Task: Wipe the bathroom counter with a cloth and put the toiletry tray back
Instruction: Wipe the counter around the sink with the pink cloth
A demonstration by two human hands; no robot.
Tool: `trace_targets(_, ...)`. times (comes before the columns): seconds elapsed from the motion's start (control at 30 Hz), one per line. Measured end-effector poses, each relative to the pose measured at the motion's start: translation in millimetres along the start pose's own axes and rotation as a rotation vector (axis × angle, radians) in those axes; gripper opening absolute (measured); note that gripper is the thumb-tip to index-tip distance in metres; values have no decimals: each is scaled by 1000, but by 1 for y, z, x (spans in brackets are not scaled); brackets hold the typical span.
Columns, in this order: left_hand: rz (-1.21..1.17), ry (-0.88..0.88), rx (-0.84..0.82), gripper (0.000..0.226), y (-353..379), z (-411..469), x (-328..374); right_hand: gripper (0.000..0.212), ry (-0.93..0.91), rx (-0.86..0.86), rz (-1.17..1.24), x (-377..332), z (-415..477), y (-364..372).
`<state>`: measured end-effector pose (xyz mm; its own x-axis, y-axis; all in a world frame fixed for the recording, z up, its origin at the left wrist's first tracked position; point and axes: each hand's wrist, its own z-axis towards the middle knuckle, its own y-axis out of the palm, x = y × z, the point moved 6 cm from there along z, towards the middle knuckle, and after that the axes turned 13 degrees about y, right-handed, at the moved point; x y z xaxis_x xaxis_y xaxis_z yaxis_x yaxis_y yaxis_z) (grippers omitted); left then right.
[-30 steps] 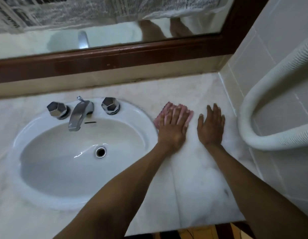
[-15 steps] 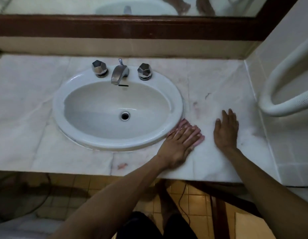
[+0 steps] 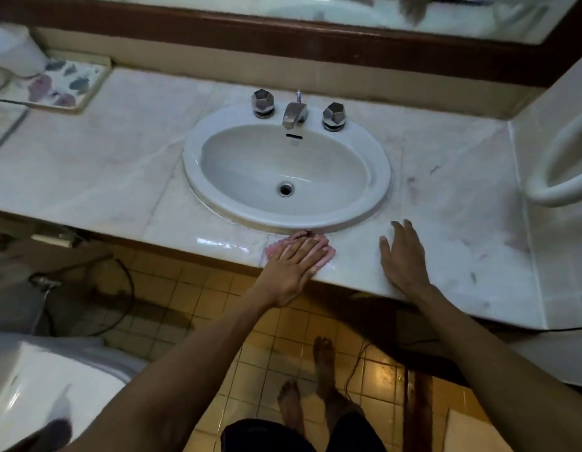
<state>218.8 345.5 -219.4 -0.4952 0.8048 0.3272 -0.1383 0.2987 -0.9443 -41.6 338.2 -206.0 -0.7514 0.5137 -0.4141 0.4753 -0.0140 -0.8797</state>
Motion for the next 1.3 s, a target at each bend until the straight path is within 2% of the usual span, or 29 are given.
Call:
trace_targets(0.17,26,-146,15,55,-14,-61,-49,43,-358,-42,68,-84,2,7)
trace_targets(0.3,5,-466,79,58,-27,-107,-95,40,-562,-192,-53,-141,4,29)
trace_targets(0.43,-29,-689,126,72,-25,-113,-112,42,-615,-378,-239,-179,1,72)
trace_targets(0.53,-57,-852,196,62,-14,-101,-94,47,-536,-441,-264,-200,2,96)
trace_targets(0.63,-83,-815,221,60,-10,-104,-90,52,-491,-546,-301,-223,4,114)
trace_targets(0.77,-76,-767,177,58,-23,-136,-148,50,-515,-660,-259,-265,6,132)
trace_targets(0.9,-196,-950,193,62,-43,-175,-245,58,-560,-664,-180,-319,5,158)
trace_targets(0.97,-202,-973,214,59,-52,-185,-279,63,-605,-609,-121,-349,3,168)
trace_targets(1.17,-74,-902,266,59,-80,-198,-364,60,-717,-354,-196,-442,23,202)
trace_targets(1.3,37,-856,450,56,-100,-178,-397,57,-650,-281,-234,-476,48,223)
